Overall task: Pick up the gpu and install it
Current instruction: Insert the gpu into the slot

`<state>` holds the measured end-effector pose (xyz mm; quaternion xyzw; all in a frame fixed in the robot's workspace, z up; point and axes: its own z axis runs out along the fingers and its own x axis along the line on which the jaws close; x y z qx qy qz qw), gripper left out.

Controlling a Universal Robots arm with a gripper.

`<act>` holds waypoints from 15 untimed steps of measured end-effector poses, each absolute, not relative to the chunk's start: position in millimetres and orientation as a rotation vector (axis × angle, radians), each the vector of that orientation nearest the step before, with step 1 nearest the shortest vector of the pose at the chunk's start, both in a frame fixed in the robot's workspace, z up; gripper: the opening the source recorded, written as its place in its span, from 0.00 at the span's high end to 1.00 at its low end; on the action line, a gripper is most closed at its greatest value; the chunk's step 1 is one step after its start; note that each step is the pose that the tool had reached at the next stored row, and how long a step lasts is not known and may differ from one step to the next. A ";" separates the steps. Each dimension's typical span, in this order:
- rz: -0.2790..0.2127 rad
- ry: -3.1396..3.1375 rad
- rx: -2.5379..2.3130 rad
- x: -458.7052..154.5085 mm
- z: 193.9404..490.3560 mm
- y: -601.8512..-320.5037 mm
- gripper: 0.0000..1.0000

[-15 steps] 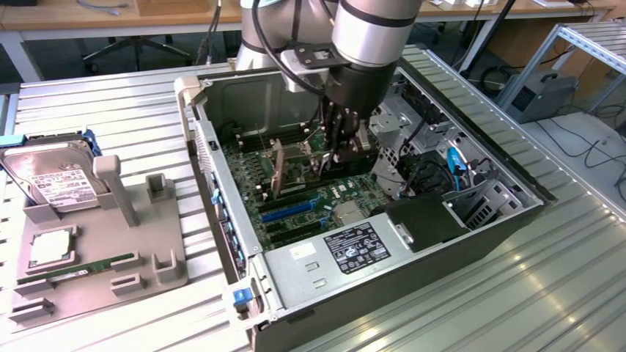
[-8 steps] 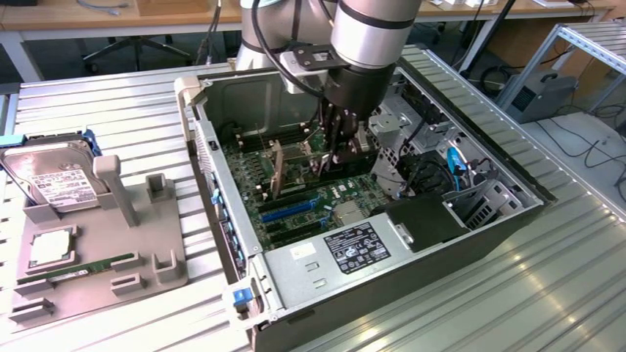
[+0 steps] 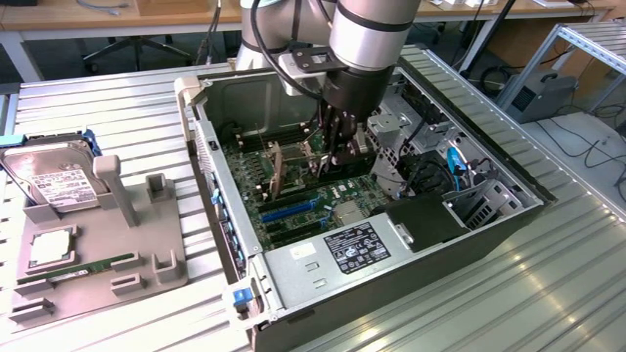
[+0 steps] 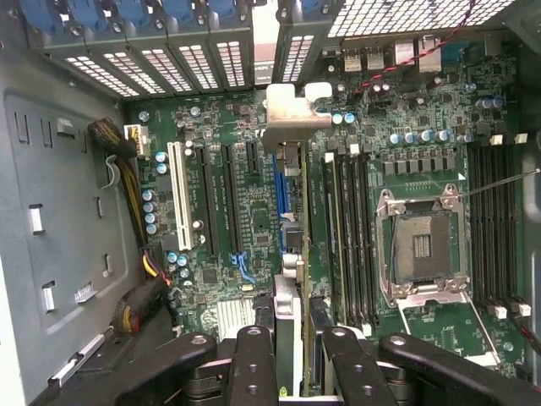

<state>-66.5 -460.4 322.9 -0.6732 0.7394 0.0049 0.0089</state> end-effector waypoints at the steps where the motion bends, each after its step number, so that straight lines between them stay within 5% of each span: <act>1: 0.015 2.310 -2.103 -66.7 322.6 -460.4 0.73; 15: 0.015 2.313 -2.100 -68.8 317.5 -460.5 0.73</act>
